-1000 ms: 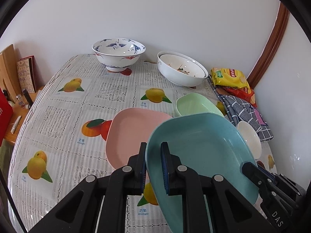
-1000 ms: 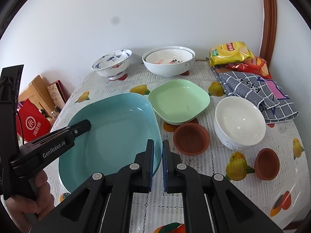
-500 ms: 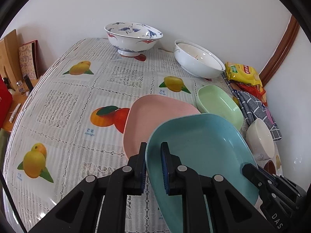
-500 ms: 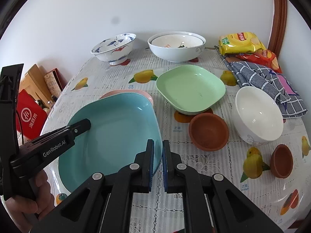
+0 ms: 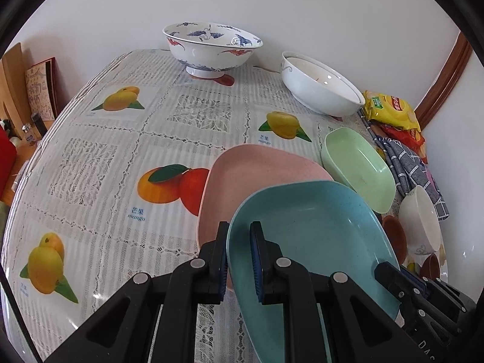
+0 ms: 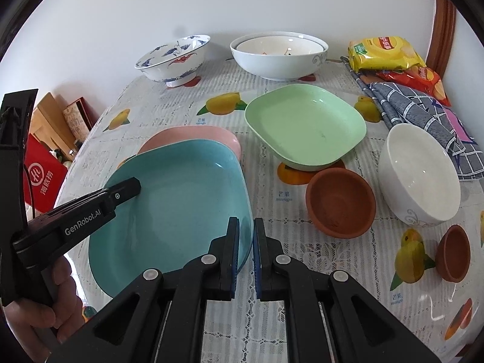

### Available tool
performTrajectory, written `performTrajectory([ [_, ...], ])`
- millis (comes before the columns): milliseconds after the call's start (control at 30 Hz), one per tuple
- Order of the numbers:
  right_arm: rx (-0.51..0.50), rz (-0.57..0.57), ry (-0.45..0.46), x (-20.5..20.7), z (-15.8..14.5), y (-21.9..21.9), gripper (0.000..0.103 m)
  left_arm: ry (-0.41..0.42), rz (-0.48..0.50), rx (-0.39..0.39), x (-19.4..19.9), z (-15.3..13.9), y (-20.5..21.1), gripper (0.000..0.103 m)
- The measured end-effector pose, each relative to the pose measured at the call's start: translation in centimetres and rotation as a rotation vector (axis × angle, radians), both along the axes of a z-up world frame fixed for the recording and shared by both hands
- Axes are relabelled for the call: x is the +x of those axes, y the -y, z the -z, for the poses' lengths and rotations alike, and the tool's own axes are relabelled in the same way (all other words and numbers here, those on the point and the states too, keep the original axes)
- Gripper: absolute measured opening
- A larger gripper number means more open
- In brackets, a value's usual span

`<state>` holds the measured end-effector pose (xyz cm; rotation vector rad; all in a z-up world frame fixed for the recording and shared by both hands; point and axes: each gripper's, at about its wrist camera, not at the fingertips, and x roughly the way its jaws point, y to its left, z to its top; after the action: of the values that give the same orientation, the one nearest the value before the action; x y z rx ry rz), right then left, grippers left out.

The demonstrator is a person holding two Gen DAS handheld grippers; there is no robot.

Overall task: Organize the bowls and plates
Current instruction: 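Lift the blue plate with both grippers and carry it over the pink plate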

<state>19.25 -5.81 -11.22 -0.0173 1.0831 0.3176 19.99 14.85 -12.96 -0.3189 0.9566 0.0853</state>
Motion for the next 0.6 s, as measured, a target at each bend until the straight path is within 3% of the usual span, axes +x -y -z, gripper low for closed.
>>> performTrajectory([
  [600, -0.019, -0.037, -0.008, 3.3, 1.5, -2.7, 0.013, 0.027, -0.010, 0.068, 4.5, 0.2, -1.5, 0.015],
])
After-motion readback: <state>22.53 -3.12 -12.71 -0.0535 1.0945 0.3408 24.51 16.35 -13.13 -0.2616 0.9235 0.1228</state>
